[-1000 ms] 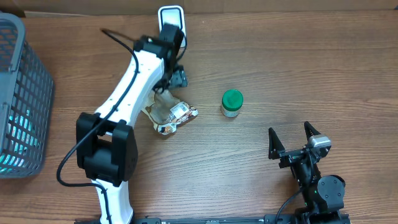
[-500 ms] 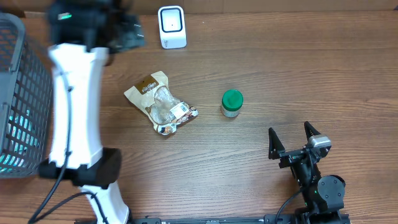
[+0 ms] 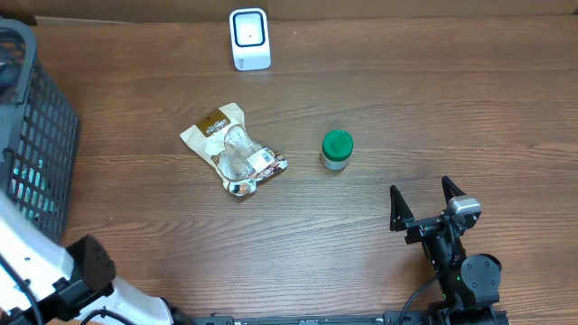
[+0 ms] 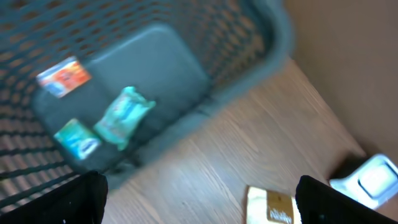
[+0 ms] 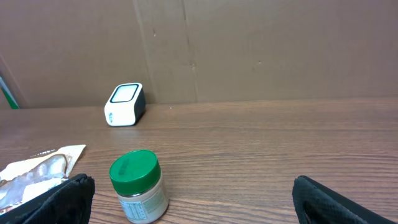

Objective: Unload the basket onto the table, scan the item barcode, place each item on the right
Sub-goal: 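Return the left gripper to the basket and grasp the green wipes pack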

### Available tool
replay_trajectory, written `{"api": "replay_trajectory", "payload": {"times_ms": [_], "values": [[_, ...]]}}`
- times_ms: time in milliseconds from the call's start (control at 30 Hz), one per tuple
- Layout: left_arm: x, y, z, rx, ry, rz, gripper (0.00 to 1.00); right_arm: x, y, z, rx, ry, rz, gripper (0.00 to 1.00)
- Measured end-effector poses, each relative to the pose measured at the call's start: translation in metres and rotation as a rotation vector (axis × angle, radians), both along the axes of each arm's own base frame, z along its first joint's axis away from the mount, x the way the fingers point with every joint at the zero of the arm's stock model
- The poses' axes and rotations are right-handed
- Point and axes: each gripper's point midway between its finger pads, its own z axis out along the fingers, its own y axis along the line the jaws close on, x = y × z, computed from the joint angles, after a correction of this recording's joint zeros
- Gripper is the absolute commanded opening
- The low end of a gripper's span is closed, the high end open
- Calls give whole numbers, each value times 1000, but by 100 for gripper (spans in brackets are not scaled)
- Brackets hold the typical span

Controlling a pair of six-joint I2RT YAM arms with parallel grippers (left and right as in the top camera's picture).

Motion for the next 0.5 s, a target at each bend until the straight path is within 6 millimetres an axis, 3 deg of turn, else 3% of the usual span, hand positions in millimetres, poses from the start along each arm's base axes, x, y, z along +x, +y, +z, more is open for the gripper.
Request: {"api": "replay_trajectory", "payload": {"times_ms": [100, 233, 500], "values": [[-24, 32, -6, -22, 8, 103, 100, 0, 0, 0, 0, 0, 0, 100], [-40, 50, -15, -34, 44, 152, 97, 0, 0, 0, 0, 0, 0, 100], [-66, 82, -74, -113, 212, 237, 95, 0, 0, 0, 0, 0, 0, 100]]}}
